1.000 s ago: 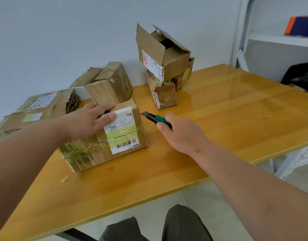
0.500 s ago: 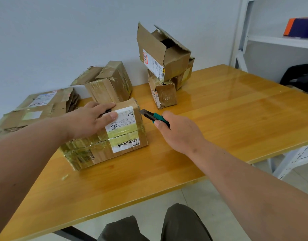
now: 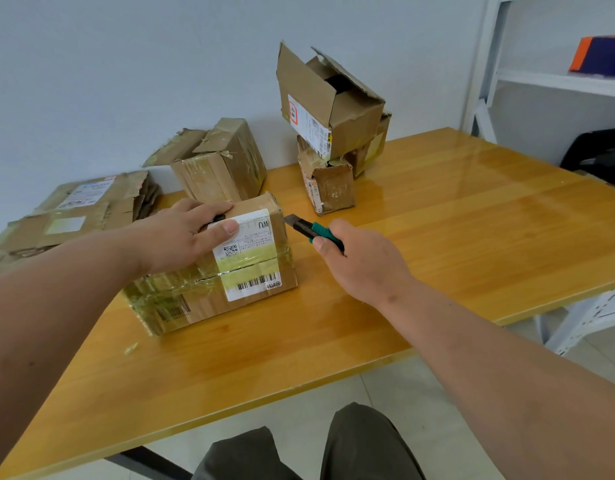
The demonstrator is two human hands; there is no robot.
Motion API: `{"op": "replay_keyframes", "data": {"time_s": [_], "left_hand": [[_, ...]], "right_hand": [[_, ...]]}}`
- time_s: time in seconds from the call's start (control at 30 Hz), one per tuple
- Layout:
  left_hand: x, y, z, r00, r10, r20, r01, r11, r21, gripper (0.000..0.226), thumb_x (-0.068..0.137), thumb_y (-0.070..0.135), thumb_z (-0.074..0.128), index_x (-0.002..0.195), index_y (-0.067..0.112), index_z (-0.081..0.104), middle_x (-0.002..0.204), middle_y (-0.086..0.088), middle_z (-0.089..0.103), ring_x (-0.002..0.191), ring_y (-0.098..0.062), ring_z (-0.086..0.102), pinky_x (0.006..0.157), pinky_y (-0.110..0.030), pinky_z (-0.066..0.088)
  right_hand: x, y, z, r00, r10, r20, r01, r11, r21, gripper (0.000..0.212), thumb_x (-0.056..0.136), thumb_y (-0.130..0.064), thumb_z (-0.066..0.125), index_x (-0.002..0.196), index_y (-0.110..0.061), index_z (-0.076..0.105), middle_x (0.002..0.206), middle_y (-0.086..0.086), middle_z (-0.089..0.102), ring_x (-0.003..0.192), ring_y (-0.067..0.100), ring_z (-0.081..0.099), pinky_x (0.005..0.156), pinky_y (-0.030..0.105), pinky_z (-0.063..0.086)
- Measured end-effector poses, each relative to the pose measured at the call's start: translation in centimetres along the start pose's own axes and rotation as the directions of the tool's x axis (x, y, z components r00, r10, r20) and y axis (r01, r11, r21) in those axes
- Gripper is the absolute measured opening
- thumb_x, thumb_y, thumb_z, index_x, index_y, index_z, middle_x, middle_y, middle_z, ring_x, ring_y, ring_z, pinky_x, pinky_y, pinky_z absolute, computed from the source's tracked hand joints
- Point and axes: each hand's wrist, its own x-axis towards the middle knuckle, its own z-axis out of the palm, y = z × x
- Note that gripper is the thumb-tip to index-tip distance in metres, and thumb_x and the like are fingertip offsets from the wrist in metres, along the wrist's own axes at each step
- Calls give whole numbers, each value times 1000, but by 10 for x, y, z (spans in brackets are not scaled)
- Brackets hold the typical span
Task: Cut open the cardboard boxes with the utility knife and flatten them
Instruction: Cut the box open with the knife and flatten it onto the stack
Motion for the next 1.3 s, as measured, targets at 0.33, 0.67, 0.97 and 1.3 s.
{"op": "replay_keyframes", "data": {"time_s": [0.33,0.67,0.97,1.3], "left_hand": [[-2,2,0,1000,-3,-2,3,1000,-13,86,71,83,19,149,48,15,152,2,25,133,-28,37,107,-48,36],[-1,1,0,1000,-1,-8,1,1000,-3,86,71,83,18,149,48,16,151,1,26,134,-28,36,108,-49,35],[0,0,1,1000,-4,-13,4,1000,-12,84,73,81,20,150,46,18,150,1,28,131,-28,39,107,-48,36],[-2,1,1,1000,1,-20,0,1000,22,85,73,82,17,150,46,16,152,1,26,133,-29,37,107,-48,35]], "right_hand": [[1,0,3,999,43,-21,-43,999,10,27,102,-44,40,79,-29,38,67,-8,51,54,10,50,46,25,31],[-3,-1,4,1000,-20,-20,19,999,-49,31,101,-42,42,74,-29,35,63,-10,49,50,10,46,45,27,26],[-4,3,2,999,5,-47,-11,993,-115,34,101,-42,42,70,-31,31,62,-11,47,51,8,46,45,27,25],[-7,5,2,998,-1,-63,-8,989,-146,29,101,-42,42,75,-29,36,62,-11,46,50,8,45,45,27,24]]}}
